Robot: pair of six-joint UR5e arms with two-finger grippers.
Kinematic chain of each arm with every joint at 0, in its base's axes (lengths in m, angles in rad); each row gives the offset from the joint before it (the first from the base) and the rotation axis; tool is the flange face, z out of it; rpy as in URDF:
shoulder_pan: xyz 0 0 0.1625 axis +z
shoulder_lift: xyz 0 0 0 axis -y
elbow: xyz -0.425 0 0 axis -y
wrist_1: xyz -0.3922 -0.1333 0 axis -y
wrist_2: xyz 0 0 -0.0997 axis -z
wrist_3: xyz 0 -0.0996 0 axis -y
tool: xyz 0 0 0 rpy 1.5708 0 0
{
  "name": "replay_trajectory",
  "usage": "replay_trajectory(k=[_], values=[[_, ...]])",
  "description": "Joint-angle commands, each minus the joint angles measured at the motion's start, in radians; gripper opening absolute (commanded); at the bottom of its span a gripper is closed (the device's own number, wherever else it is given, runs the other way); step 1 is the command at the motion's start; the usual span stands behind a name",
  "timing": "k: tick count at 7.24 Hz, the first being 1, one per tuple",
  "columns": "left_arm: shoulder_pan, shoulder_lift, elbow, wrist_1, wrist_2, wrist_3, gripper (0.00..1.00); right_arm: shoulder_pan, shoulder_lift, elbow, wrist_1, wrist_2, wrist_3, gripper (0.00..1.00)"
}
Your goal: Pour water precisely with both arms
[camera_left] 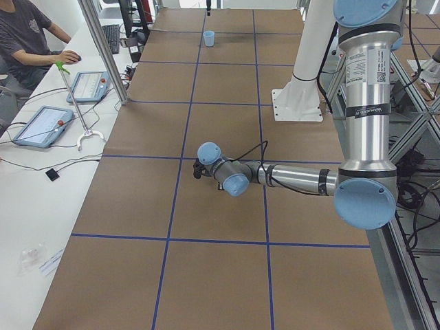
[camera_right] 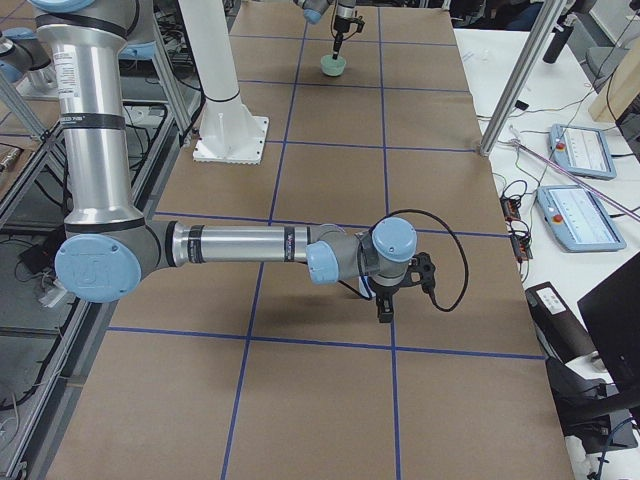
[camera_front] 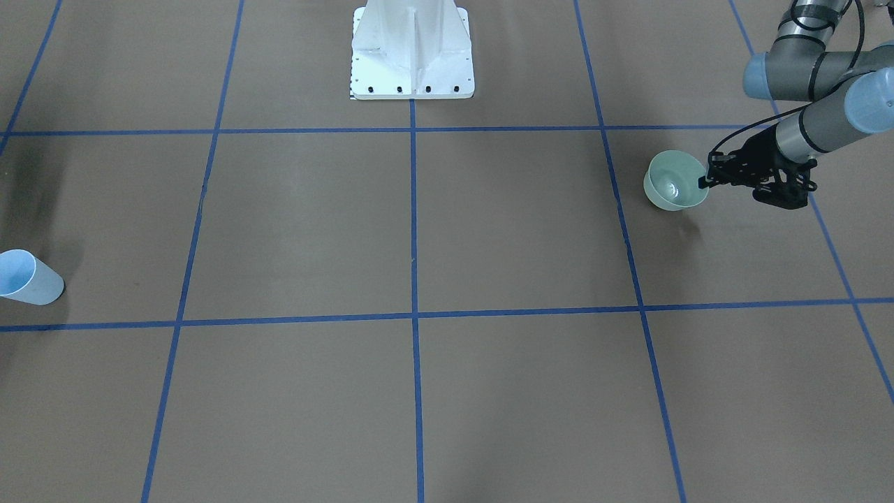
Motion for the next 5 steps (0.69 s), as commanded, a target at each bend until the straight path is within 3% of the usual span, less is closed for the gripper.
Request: replay_trajectory(k=[1,5], values=[[-0.001,-0.100,0.015,0.037,-0.033,-0.219,0.00,-0.001,-0.001,0.000,0.000,0.000,0.000,1.00],[0.001,-0.214,0.005,0.040,-0.023,-0.267,0.00,-0.001,-0.001,0.000,0.000,0.000,0.000,1.00]])
